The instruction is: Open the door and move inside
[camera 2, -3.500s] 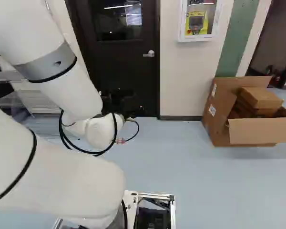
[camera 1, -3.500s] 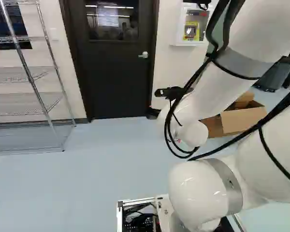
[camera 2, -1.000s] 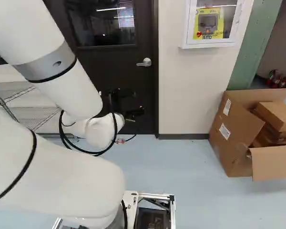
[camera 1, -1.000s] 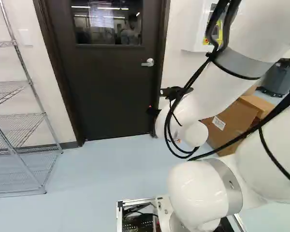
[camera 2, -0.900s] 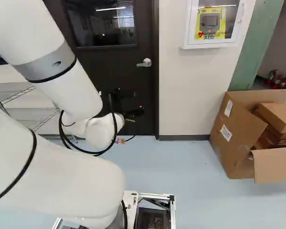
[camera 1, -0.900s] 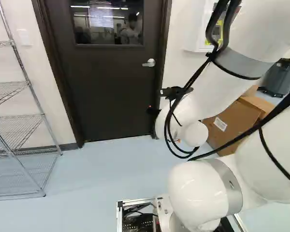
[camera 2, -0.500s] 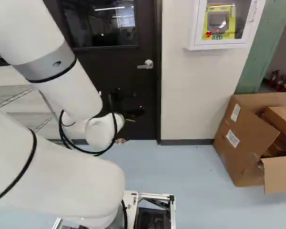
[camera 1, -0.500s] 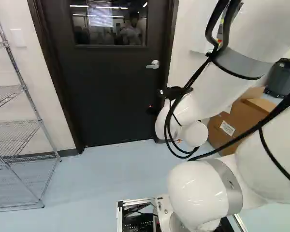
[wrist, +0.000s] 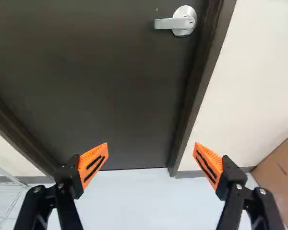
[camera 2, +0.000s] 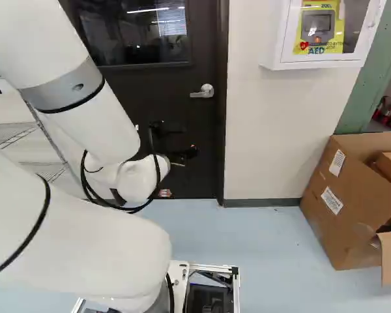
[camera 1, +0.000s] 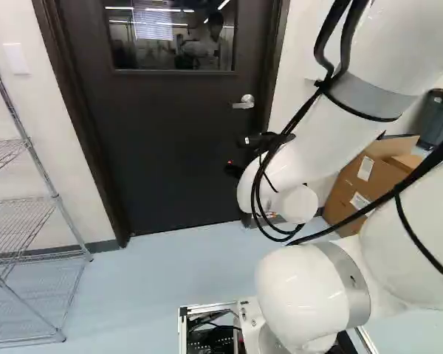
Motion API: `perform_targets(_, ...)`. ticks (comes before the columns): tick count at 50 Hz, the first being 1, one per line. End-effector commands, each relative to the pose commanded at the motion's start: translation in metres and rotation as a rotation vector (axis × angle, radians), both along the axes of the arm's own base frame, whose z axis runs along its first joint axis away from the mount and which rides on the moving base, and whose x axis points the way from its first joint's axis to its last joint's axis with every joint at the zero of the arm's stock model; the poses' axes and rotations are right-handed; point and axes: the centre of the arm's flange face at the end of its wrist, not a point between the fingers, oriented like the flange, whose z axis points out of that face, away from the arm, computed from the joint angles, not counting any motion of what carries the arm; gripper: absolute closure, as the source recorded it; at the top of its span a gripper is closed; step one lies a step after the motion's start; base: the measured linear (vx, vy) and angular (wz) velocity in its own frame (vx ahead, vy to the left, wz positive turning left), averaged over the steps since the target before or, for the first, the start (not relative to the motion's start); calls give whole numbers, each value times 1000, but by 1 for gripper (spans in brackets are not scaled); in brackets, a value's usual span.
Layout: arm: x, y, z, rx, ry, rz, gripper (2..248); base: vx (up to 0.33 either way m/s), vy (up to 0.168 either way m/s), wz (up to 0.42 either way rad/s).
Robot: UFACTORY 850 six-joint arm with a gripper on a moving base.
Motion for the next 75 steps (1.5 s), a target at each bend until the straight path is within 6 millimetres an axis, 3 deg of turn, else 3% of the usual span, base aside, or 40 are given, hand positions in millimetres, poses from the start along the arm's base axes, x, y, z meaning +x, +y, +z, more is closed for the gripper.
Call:
perform_targets(48, 0, 0, 0, 0, 0, 0, 3, 146, 72, -19)
perform_targets(75, 27, -1, 21, 0, -45, -5, 3, 2, -1, -1)
